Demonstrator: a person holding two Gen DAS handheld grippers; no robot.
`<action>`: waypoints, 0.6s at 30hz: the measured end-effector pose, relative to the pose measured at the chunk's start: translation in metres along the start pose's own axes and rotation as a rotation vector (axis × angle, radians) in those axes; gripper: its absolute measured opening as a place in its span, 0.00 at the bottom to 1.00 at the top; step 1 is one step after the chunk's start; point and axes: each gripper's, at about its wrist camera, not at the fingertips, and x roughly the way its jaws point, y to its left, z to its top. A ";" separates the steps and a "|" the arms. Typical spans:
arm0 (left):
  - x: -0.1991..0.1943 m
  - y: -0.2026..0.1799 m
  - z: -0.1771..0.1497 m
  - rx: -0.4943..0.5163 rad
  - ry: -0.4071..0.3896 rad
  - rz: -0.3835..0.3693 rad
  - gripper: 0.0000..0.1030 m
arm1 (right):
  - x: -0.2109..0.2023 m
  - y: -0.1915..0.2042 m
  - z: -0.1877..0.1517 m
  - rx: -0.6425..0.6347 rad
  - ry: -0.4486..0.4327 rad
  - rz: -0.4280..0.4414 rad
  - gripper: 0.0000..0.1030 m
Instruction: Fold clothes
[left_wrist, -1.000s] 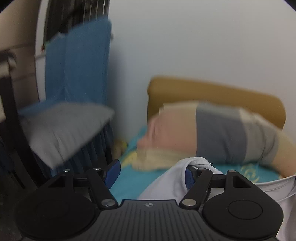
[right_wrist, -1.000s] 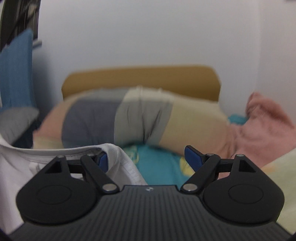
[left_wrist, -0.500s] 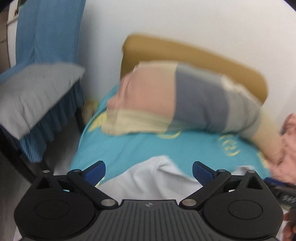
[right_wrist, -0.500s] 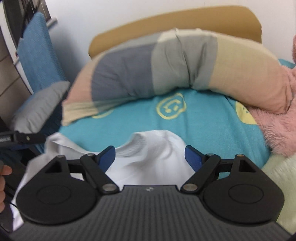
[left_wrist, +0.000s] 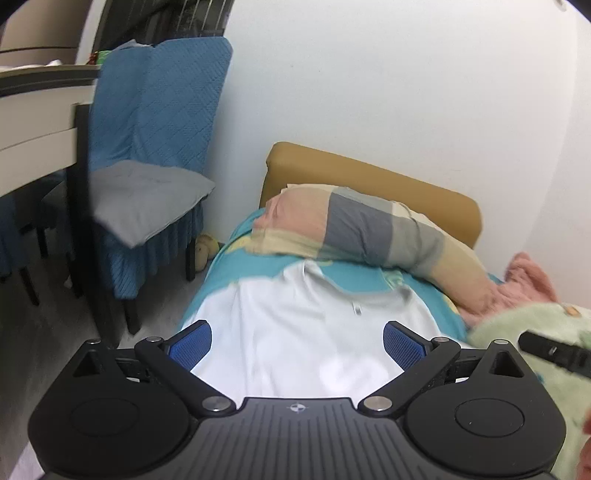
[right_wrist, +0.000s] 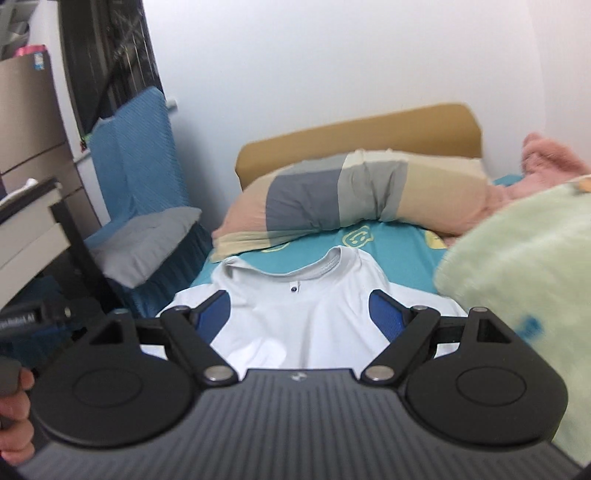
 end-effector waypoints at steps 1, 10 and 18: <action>-0.017 0.002 -0.010 -0.003 0.004 -0.005 0.98 | -0.020 0.002 -0.007 0.015 -0.007 0.007 0.81; -0.064 0.051 -0.068 -0.225 0.107 0.033 0.97 | -0.123 0.014 -0.064 0.099 0.003 0.058 0.81; -0.004 0.133 -0.092 -0.605 0.166 0.050 0.82 | -0.118 0.007 -0.102 0.190 0.070 0.095 0.81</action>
